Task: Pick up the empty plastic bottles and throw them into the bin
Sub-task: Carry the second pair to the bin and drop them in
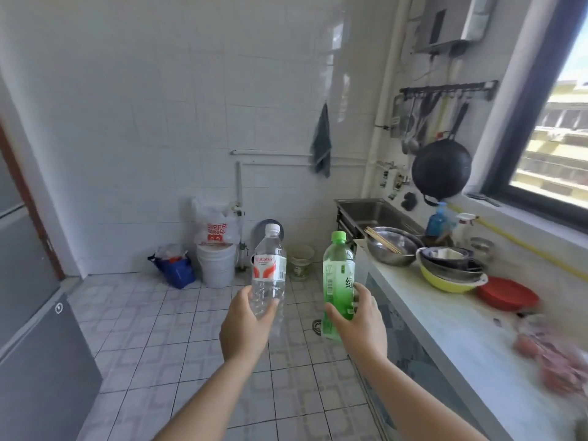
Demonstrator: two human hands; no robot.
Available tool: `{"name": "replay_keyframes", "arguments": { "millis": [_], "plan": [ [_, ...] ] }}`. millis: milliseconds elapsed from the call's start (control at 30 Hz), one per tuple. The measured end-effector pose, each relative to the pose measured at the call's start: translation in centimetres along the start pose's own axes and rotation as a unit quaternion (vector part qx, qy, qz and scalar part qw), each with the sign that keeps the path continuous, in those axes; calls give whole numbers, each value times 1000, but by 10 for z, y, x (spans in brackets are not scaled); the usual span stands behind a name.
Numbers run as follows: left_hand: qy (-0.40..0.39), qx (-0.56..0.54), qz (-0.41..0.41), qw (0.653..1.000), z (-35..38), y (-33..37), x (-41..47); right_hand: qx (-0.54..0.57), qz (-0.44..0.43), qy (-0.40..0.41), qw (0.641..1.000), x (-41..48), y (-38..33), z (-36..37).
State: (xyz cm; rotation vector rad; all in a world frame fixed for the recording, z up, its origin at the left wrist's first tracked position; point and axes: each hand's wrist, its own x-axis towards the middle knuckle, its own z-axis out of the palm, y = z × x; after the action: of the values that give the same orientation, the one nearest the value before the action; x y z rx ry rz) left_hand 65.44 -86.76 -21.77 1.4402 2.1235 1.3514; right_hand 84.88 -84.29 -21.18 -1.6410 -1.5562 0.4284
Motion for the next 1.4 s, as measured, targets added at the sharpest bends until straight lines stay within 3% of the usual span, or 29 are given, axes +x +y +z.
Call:
{"name": "replay_keyframes", "arguments": {
  "millis": [267, 833, 1400],
  "plan": [
    [15, 18, -4, 1000, 54, -13, 100, 12, -22, -30, 999, 113, 0, 78],
    [-11, 37, -13, 999, 153, -66, 417, 19, 19, -40, 999, 378, -35, 273],
    [-4, 35, -74, 997, 325, -77, 700, 27, 16, -100, 994, 687, -16, 424]
  ]
}}
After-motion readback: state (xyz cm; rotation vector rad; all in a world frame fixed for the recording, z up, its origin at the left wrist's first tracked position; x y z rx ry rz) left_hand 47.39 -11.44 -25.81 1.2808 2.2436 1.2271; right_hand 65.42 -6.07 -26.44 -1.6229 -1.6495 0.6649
